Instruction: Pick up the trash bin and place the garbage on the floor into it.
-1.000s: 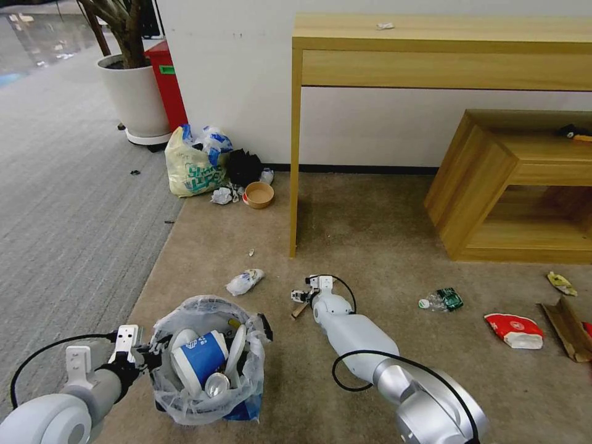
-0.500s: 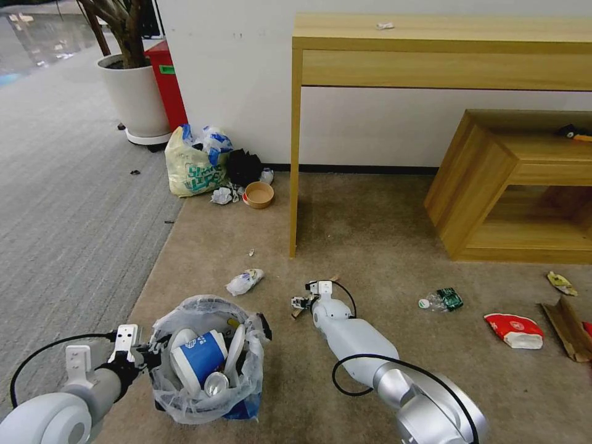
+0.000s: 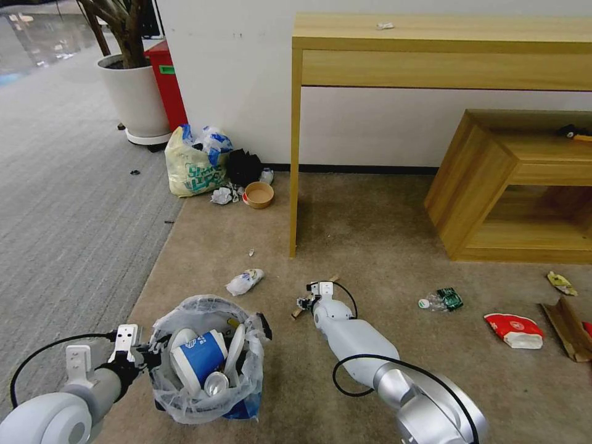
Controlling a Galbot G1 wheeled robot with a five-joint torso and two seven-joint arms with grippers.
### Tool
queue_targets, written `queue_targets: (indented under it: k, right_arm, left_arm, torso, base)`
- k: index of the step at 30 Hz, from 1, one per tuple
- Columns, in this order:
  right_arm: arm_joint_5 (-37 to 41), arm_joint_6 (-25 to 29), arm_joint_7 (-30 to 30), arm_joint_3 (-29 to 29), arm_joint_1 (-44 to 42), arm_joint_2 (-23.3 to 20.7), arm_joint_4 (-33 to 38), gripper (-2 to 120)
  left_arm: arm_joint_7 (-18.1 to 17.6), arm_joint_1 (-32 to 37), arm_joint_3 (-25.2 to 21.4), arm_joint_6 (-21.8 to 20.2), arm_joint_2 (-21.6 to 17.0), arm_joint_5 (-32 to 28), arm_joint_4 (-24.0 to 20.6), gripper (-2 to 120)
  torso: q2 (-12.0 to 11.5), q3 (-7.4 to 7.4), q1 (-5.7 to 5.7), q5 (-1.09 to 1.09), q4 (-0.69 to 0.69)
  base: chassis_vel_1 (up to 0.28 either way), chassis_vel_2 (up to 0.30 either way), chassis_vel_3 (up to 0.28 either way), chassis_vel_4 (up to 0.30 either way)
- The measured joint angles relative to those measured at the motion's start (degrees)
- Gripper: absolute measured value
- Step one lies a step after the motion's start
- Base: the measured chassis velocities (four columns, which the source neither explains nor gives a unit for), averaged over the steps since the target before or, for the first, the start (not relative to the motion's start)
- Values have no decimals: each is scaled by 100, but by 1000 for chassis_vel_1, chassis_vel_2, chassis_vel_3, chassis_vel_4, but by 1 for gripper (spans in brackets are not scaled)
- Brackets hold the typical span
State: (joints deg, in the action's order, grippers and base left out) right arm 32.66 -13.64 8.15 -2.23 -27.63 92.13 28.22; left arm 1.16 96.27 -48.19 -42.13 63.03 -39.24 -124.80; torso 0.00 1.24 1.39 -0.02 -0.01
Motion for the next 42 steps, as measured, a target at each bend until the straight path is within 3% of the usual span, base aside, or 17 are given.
queue_targets:
  k: [11,22,29,39,42]
  right_arm:
    - [-48,8,41,16,-28,0,13,1]
    - [-405,221,40,45,-124,-1,164,0]
    - [-497,270,69,-42,-427,-35,1210,0]
    - [-451,212,11,-261,-937,-936,3188,0]
    - [-463,305,-441,-240,-1054,-1322,4248,0]
  left_arm:
    - [1,-2,-21,0,-13,-10,-14,0]
    - [4,6,-23,0,-13,-9,-37,0]
    - [5,5,-37,0,-61,-62,-69,0]
    - [-49,-47,-7,0,-135,-160,-69,0]
    - [-117,-130,25,0,-233,-268,-17,0]
  torso:
    - [0,0,0,0,0]
    - [0,0,0,0,0]
    - [0,0,0,1,2]
    - [0,1,0,1,-2]
    - [0,0,0,1,0]
  base:
    - [0,0,0,0]
    - [0,0,0,0]
    - [0,0,0,0]
    - [0,0,0,0]
    - [0,0,0,0]
